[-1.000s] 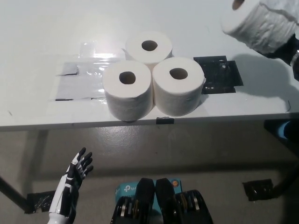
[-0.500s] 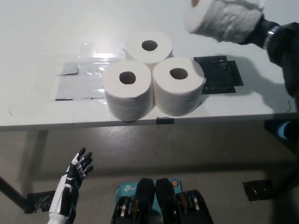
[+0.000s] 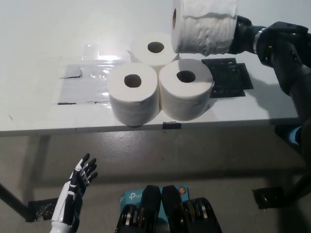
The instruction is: A few rolls of toilet paper are kept infront of the robot and the robot uses its right hand to lift one of the rolls and and places it on top of the other rolls to stack it.
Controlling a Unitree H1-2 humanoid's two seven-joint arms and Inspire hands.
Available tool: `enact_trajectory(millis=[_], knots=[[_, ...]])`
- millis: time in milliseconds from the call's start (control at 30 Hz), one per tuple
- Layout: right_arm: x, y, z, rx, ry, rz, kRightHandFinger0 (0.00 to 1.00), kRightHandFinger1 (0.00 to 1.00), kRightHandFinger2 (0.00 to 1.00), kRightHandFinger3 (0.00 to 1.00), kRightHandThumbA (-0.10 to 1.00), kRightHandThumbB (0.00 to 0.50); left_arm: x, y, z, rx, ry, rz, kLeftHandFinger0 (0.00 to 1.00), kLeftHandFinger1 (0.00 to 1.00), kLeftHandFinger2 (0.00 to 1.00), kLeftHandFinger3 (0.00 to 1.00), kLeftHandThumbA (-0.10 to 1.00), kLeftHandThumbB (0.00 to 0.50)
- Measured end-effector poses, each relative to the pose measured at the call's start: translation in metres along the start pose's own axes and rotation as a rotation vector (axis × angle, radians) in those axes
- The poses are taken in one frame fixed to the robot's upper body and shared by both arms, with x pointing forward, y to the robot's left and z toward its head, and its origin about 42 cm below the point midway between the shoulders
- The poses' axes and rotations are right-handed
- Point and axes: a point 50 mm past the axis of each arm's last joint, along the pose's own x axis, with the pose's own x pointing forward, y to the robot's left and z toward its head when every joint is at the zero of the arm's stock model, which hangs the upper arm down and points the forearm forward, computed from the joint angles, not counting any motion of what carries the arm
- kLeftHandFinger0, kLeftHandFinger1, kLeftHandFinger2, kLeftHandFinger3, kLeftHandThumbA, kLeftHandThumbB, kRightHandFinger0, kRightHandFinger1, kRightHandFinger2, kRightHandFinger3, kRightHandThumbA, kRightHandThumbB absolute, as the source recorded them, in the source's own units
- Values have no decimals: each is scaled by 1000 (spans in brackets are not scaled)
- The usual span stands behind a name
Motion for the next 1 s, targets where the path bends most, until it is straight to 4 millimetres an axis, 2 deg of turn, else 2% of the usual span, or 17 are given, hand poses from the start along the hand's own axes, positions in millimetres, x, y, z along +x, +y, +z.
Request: enact_trajectory(millis=[100, 133, 200, 233, 300, 333, 367, 400, 467, 567, 633, 733, 800, 867, 933, 967, 1000], knots=[[1, 1, 3, -25, 12, -22, 0, 0, 0, 54, 666, 45, 1, 0, 0, 0, -2, 0, 1000, 1000, 1000, 1000, 1000, 176], [1, 1, 5, -34, 15, -28, 0, 0, 0, 144, 626, 45, 1, 0, 1, 1, -2, -1, 1000, 1000, 1000, 1000, 1000, 170], [1, 2, 8, -54, 17, -51, 0, 0, 88, 343, 578, 32, 1, 0, 1, 1, -3, -1, 1000, 1000, 1000, 1000, 1000, 165], [1, 2, 9, -65, 19, -64, 0, 0, 168, 542, 567, 19, 1, 0, 1, 2, -3, -1, 1000, 1000, 1000, 1000, 1000, 163], [1, 2, 11, -81, 19, -82, 0, 0, 286, 671, 526, 16, 1, 0, 1, 2, -3, -1, 1000, 1000, 1000, 1000, 1000, 170], [1, 2, 12, -89, 21, -94, 0, 0, 298, 607, 561, 5, 1, 0, 1, 2, -3, -2, 1000, 1000, 1000, 1000, 1000, 167], [1, 2, 12, -99, 24, -102, 0, 0, 308, 689, 564, 7, 1, 0, 1, 2, -3, -2, 1000, 1000, 1000, 1000, 1000, 165], [1, 2, 13, -112, 28, -110, 0, 0, 300, 705, 579, 7, 1, 0, 1, 3, -3, -2, 1000, 1000, 1000, 1000, 1000, 164], [2, 2, 13, -146, 42, -128, 0, 0, 325, 651, 576, 4, 1, 0, 1, 3, -3, -2, 1000, 1000, 1000, 1000, 1000, 164], [2, 2, 15, -198, 60, -151, 0, 0, 387, 680, 651, 4, 1, -1, 1, 3, -4, -3, 1000, 1000, 1000, 1000, 1000, 166], [3, 4, 17, -244, 72, -166, 0, 0, 417, 731, 595, 13, 2, -1, 1, 3, -5, -4, 1000, 1000, 1000, 1000, 1000, 154], [4, 4, 18, -298, 87, -190, 0, 32, 447, 679, 632, 6, 2, -1, 2, 4, -7, -4, 1000, 1000, 1000, 1000, 1000, 150], [4, 5, 19, -361, 103, -210, 0, 69, 504, 690, 644, 17, 3, -1, 2, 5, -8, -6, 1000, 1000, 1000, 1000, 1000, 160], [5, 6, 20, -405, 111, -222, 0, 138, 586, 729, 575, 21, 4, -1, 3, 5, -11, -6, 1000, 1000, 1000, 1000, 1000, 166], [6, 7, 20, -439, 116, -230, 0, 166, 603, 720, 534, 31, 5, -1, 3, 6, -12, -7, 1000, 1000, 1000, 1000, 1000, 165], [7, 8, 19, -452, 120, -233, 0, 157, 587, 675, 552, 36, 5, -1, 3, 7, -12, -7, 1000, 1000, 1000, 1000, 1000, 173], [8, 9, 19, -469, 125, -238, 0, 168, 599, 685, 557, 49, 5, -1, 3, 7, -13, -7, 1000, 1000, 1000, 1000, 1000, 169]])
